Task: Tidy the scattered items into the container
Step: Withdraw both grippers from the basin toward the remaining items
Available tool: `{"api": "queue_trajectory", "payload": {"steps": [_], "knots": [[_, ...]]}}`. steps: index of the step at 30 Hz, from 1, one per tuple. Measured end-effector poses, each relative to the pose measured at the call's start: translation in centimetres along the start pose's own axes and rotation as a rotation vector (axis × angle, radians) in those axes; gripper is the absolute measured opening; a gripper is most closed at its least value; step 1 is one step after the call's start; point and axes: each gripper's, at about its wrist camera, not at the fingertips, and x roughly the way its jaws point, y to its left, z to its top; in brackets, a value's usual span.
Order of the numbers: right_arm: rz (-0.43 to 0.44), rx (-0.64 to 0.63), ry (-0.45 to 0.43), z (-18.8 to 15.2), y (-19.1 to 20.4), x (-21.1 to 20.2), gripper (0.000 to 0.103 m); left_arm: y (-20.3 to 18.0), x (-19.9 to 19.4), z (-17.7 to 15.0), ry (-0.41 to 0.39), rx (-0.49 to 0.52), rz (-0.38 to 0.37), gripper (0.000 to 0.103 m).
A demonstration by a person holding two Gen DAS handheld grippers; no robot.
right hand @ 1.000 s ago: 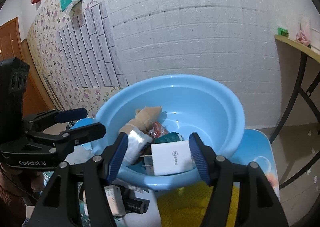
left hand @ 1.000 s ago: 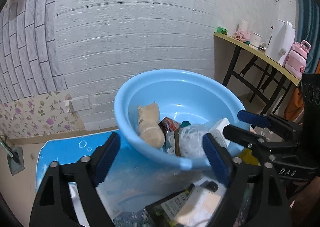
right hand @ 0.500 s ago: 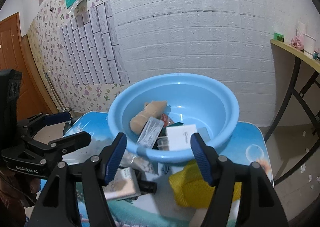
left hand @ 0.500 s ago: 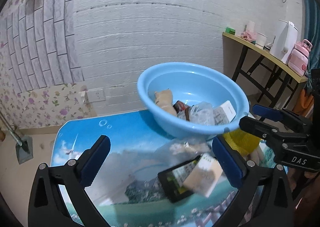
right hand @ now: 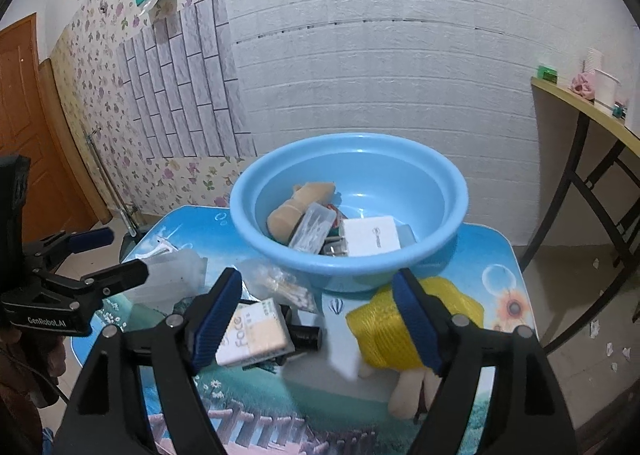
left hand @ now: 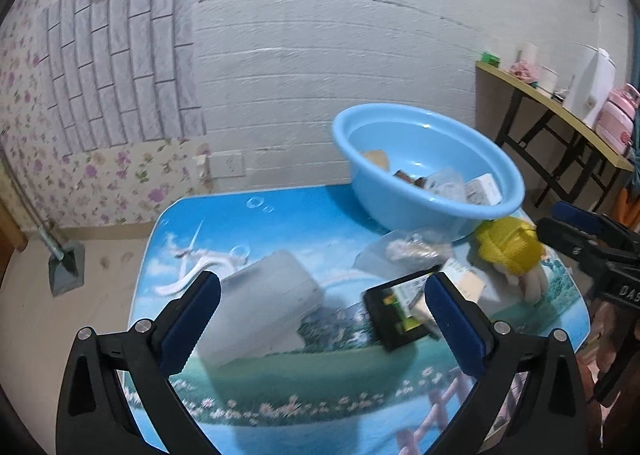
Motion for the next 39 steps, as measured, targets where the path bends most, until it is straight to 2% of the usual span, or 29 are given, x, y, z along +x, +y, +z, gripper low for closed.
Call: {"api": "queue_trajectory", "payload": {"steps": [9, 23, 30, 39], "knots": [[-0.019, -0.012, 0.016, -0.9, -0.3, -0.4, 0.078, 1.5, -0.4, -0.8, 0.014, -0.027, 0.044, 0.102], [-0.074, 0.040, 0.087, -3.4, -3.0, 0.2, 0.078, 2.3, 1.9, -3.9, 0.139, -0.021, 0.092, 0.102], [-0.090, 0.055, 0.104, -4.2, -3.7, 0.2, 0.078, 3.8, 1.6, -4.1, 0.139, -0.066, 0.102, 0.102], [-0.094, 0.061, 0.114, -4.4, -3.9, 0.5, 0.078, 4.5, 2.0, -4.2, 0.148, -0.078, 0.112, 0.102]]}}
